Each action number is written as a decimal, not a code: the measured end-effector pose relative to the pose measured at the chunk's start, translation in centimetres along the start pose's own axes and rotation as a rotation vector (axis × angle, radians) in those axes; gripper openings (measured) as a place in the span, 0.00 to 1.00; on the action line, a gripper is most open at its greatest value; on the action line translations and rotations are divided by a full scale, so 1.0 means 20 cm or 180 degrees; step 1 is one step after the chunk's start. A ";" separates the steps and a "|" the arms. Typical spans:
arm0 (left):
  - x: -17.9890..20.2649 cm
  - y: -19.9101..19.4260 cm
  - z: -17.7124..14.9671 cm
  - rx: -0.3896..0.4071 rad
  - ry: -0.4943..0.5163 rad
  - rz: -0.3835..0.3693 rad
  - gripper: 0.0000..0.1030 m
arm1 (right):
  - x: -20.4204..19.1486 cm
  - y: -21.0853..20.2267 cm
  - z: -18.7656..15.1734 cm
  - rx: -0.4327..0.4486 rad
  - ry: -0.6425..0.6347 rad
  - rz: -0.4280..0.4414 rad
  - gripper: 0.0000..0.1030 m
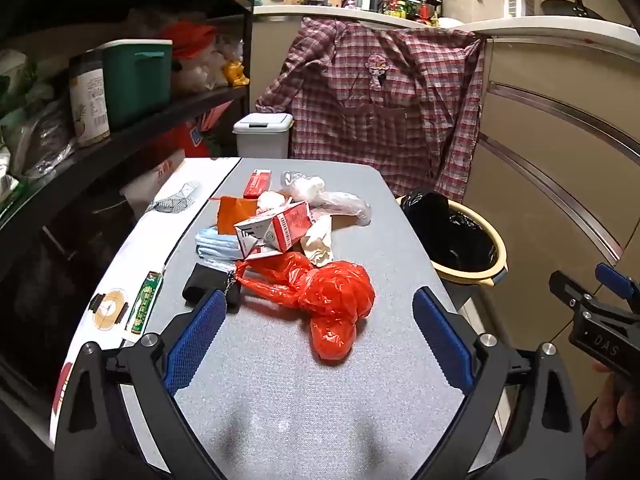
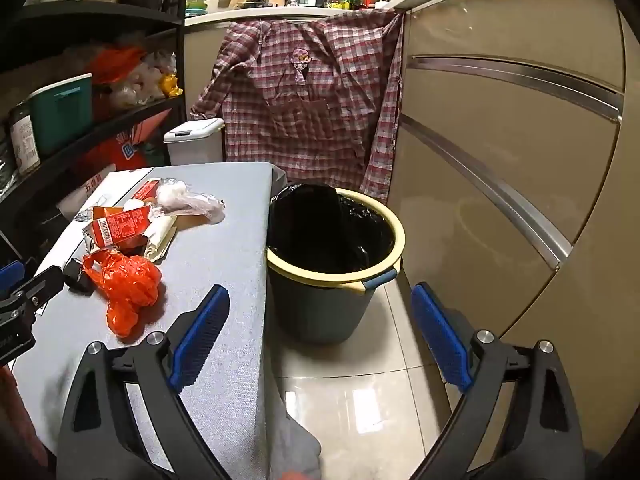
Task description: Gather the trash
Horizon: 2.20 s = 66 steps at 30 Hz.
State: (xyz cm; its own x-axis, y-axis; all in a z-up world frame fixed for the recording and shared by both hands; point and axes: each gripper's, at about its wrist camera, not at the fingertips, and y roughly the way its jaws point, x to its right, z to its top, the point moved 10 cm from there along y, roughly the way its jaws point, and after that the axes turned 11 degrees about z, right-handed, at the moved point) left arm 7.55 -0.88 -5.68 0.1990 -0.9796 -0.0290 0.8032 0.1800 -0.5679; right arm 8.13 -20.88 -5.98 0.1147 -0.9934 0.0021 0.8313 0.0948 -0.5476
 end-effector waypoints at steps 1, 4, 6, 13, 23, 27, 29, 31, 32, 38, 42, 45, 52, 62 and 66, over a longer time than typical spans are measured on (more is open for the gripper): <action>0.00 0.00 0.00 0.0018 0.0011 0.0003 0.89 | 0.01 0.00 0.00 -0.0002 -0.0015 0.0009 0.87; -0.01 -0.02 0.01 0.0080 0.0051 0.0033 0.89 | 0.05 -0.02 0.01 0.0043 -0.0037 -0.0016 0.82; -0.01 -0.01 0.01 0.0067 0.0041 0.0007 0.89 | 0.08 -0.04 0.02 0.0096 -0.0029 -0.0018 0.81; 0.01 -0.02 0.01 0.0001 0.0017 -0.0092 0.92 | 0.10 -0.02 0.04 0.0116 0.0020 0.0090 0.95; 0.00 -0.01 0.01 -0.0009 0.0013 -0.0067 0.92 | 0.09 -0.02 0.04 0.0098 -0.0035 0.0013 0.95; 0.00 -0.01 0.01 -0.0003 0.0018 -0.0056 0.92 | 0.09 -0.02 0.04 0.0097 -0.0037 0.0005 0.95; -0.01 -0.01 0.02 -0.0003 0.0004 -0.0059 0.92 | 0.09 -0.02 0.04 0.0096 -0.0041 -0.0004 0.95; -0.01 -0.01 0.02 0.0006 -0.0006 -0.0059 0.92 | 0.09 -0.02 0.04 0.0098 -0.0041 -0.0010 0.95; -0.01 -0.02 0.03 0.0011 -0.0007 -0.0057 0.92 | 0.10 -0.02 0.04 0.0100 -0.0039 -0.0013 0.95; -0.01 -0.02 0.03 0.0015 -0.0012 -0.0057 0.92 | 0.11 -0.03 0.05 0.0124 -0.0049 -0.0031 0.95; -0.01 -0.02 0.03 0.0017 -0.0007 -0.0053 0.92 | 0.10 -0.03 0.06 0.0132 -0.0062 -0.0049 0.95; -0.01 -0.02 0.03 0.0019 -0.0008 -0.0052 0.92 | 0.11 -0.04 0.06 0.0137 -0.0058 -0.0054 0.95; -0.01 -0.02 0.03 0.0019 -0.0006 -0.0053 0.92 | 0.11 -0.04 0.06 0.0142 -0.0053 -0.0069 0.95; -0.01 -0.02 0.02 0.0020 -0.0009 -0.0054 0.92 | 0.11 -0.04 0.06 0.0146 0.0010 -0.0063 0.95; -0.01 -0.02 0.02 0.0019 -0.0012 -0.0053 0.92 | 0.11 -0.04 0.06 0.0145 0.0014 -0.0059 0.95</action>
State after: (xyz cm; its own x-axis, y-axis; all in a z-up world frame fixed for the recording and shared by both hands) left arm 7.50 -0.68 -5.08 0.1878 -0.9821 -0.0165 0.8097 0.1643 -0.5633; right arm 8.29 -23.08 -4.53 0.0968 -0.9953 0.0083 0.8571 0.0791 -0.5090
